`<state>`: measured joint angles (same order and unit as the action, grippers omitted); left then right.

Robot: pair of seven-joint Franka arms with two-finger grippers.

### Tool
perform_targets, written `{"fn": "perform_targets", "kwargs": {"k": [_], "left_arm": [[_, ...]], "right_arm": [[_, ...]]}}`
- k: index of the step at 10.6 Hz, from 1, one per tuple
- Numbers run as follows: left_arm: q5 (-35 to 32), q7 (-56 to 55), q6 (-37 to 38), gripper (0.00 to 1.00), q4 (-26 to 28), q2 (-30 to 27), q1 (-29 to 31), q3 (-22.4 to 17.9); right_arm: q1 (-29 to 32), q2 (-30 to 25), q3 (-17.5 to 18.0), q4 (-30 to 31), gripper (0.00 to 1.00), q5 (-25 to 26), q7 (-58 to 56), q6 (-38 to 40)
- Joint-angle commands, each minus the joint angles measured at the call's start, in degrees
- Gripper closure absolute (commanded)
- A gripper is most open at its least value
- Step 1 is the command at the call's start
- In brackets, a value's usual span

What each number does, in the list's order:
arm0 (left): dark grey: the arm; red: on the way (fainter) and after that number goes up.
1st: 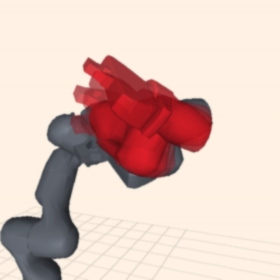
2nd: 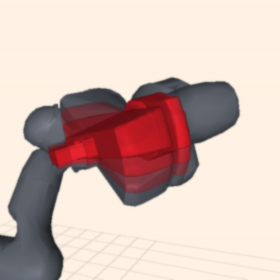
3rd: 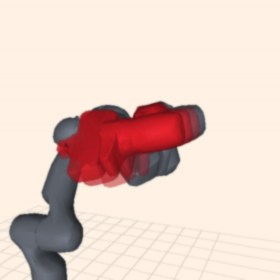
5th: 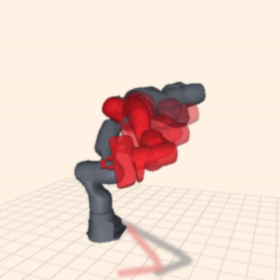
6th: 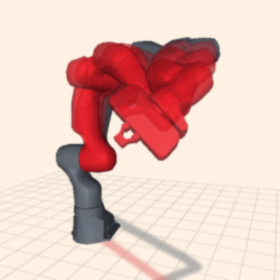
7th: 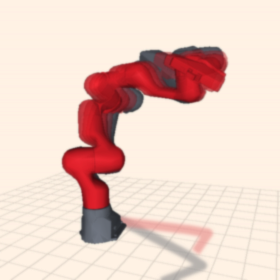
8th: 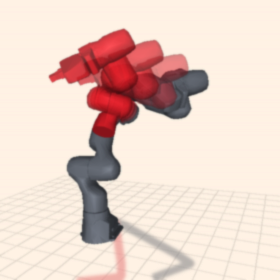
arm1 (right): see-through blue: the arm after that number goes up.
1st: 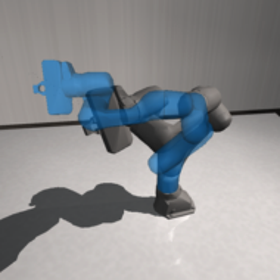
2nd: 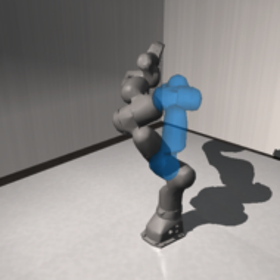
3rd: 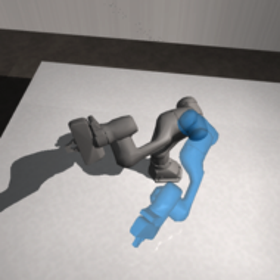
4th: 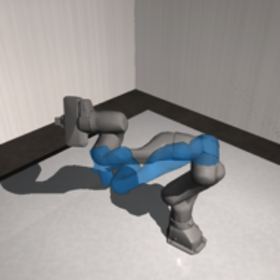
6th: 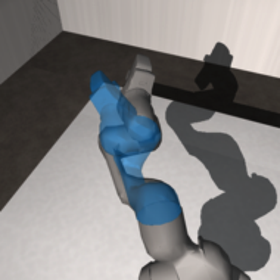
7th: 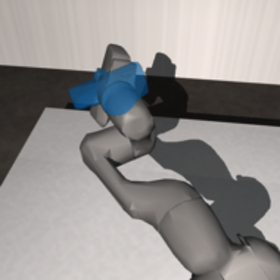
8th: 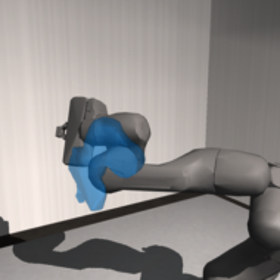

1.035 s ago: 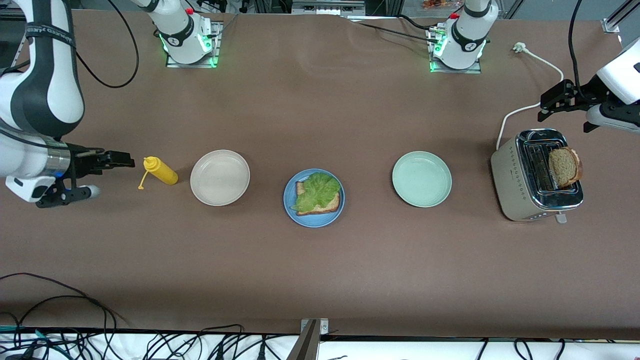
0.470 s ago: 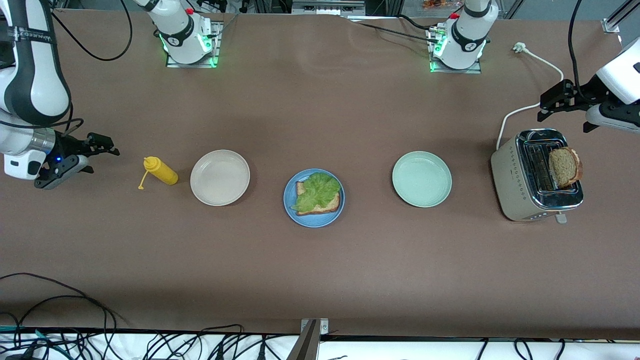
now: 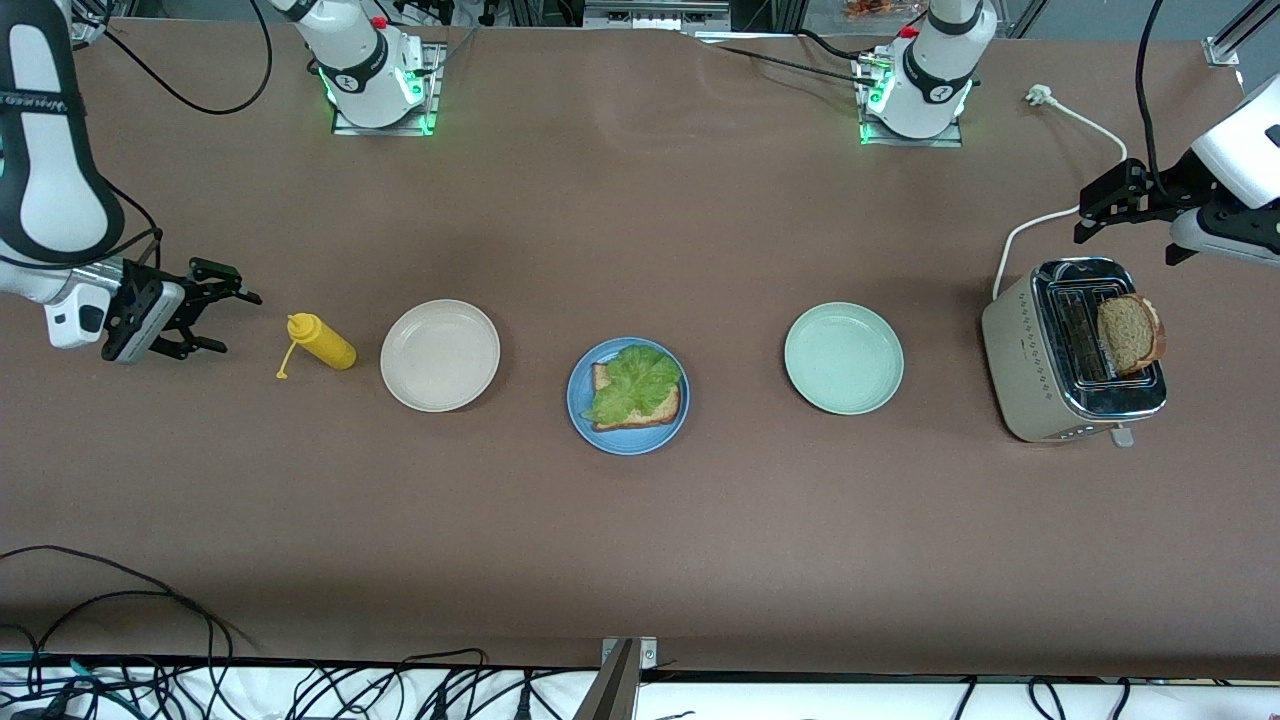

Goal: Make sandwich in blue plate with both arms
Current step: 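Open the right gripper and lower it around the yellow squeeze bottle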

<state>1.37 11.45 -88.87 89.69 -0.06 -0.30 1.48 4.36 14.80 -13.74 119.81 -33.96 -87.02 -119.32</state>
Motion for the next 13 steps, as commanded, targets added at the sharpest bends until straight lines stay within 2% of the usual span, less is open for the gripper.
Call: {"fn": "perform_targets", "kwargs": {"k": [1, 4, 8, 11, 13], "left_arm": [[-1.28, -0.64, -0.69, 0.0, 0.93, -0.91, -0.22, 0.19], [-1.28, -0.64, -0.69, 0.0, 0.93, -0.91, -0.22, 0.19], [-1.37, -0.64, -0.78, 0.0, 0.93, -0.82, -0.22, 0.1], [-2.34, -1.95, -0.78, 0.0, 0.93, -0.91, -0.4, 0.27], [-2.42, -1.96, -0.78, 0.0, 0.93, -0.91, -0.4, 0.27]], "right_arm": [[2.67, 4.78, 1.26, 0.25, 0.0, -13.38, -19.54, 0.83], [3.37, 9.7, 1.18, 0.16, 0.0, -24.19, -33.17, 6.96], [3.37, 12.53, 1.17, -0.1, 0.0, -28.44, -38.66, 9.89], [3.02, 12.36, 1.26, -0.72, 0.16, -28.45, -39.02, 9.89], [2.93, 12.36, 1.52, -0.98, 0.33, -28.45, -38.93, 9.89]]}}
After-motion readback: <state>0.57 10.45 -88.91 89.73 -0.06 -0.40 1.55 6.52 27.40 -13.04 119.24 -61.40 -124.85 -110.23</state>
